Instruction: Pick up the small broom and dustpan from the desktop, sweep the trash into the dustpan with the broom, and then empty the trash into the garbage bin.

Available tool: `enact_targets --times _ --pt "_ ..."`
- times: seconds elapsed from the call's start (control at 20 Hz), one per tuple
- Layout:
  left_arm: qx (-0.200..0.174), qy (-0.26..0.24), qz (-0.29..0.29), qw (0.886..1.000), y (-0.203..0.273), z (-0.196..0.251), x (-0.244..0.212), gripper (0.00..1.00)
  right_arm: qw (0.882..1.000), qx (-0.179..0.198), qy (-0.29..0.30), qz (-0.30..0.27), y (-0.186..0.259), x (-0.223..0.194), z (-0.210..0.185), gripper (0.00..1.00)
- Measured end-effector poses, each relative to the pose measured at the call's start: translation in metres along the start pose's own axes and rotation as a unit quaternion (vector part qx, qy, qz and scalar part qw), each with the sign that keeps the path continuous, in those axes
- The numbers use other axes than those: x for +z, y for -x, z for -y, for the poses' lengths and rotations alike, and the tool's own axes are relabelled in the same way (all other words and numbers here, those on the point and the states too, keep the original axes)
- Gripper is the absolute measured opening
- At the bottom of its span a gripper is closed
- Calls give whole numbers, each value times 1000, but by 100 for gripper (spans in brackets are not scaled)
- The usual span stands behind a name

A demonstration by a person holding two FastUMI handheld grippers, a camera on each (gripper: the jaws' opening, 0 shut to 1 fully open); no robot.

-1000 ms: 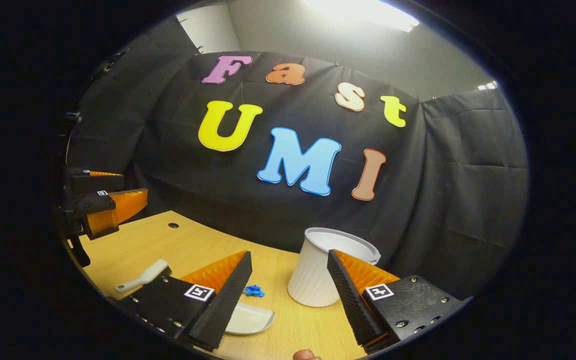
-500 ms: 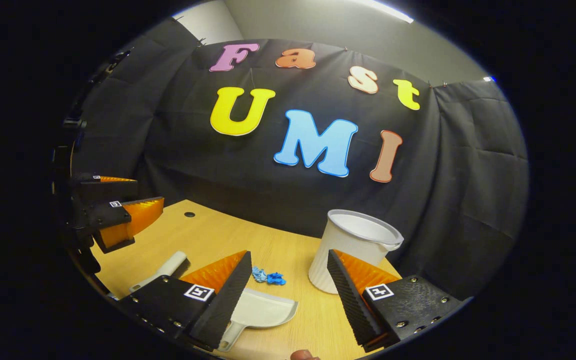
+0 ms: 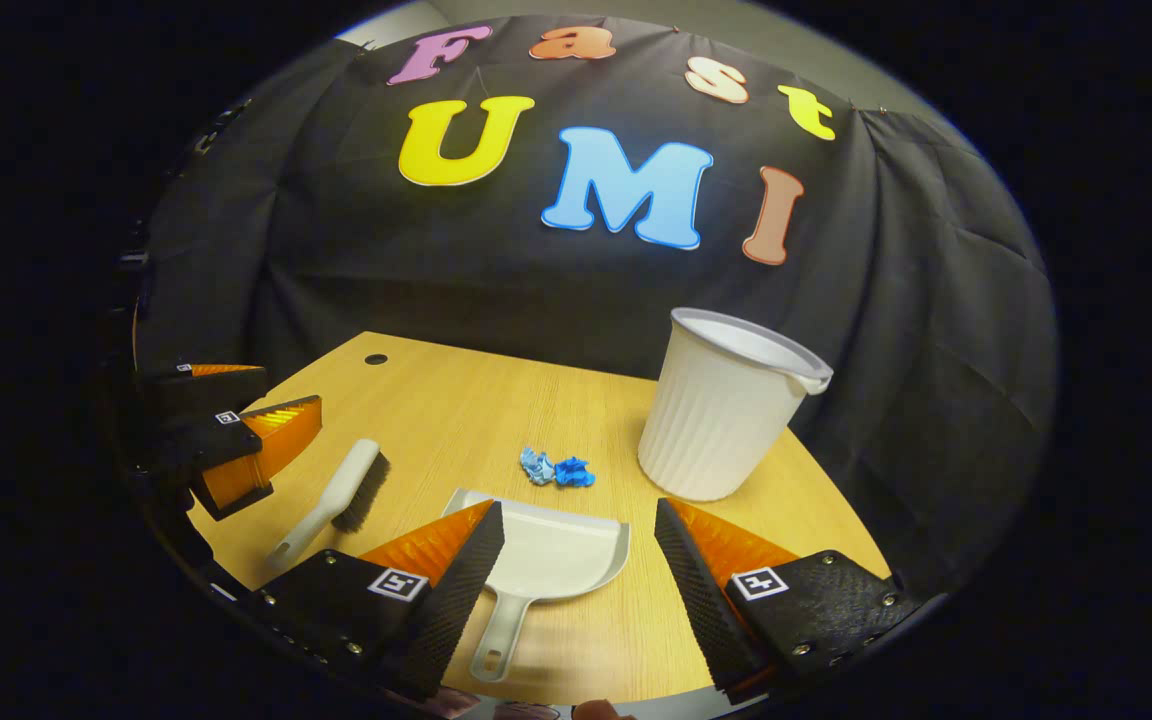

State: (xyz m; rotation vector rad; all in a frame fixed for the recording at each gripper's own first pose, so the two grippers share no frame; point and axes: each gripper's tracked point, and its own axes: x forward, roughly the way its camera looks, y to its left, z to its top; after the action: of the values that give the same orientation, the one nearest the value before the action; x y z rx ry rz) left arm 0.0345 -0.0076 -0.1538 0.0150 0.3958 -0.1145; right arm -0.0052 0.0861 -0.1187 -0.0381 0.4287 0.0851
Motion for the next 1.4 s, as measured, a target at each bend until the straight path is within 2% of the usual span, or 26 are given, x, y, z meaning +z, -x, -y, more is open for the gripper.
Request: enact_targets --times 0.1,0.2,0.25,0.3,0.5,0.75,1.0,1.05,1.1,1.3,1.4 --pt "-3 6 -24 1000 -4 1 -17 100 1000 -1 -12 -28 -1 -13 -3 95" --pt "-5 9 -51 999 -10 1 -34 96 998 0 -21 -57 -5 -24 -6 95" --pt "-5 9 -64 998 -13 1 -43 100 997 3 -27 -72 -6 -30 -8 95" --pt "-4 9 -77 997 -16 1 -53 96 996 8 -33 -86 -5 -40 -11 95" --pt "-6 16 -139 990 -25 4 -88 100 988 26 -43 -144 -6 -69 -21 95" --pt "7 21 -194 981 -38 -2 -120 96 975 54 -50 -211 -18 -104 -36 95" --pt "9 18 -241 970 -51 -4 -142 97 957 78 -66 -272 -29 -128 -49 95" --pt "9 19 -247 969 -55 -4 -146 100 953 80 -67 -283 -33 -133 -50 95" --pt "10 20 -256 967 -58 -4 -150 97 950 83 -67 -292 -36 -137 -53 95" --pt "7 24 -283 959 -69 -5 -164 97 941 86 -64 -320 -51 -147 -56 95" --pt "5 22 -291 957 -74 -5 -168 100 939 84 -63 -328 -57 -150 -56 95"
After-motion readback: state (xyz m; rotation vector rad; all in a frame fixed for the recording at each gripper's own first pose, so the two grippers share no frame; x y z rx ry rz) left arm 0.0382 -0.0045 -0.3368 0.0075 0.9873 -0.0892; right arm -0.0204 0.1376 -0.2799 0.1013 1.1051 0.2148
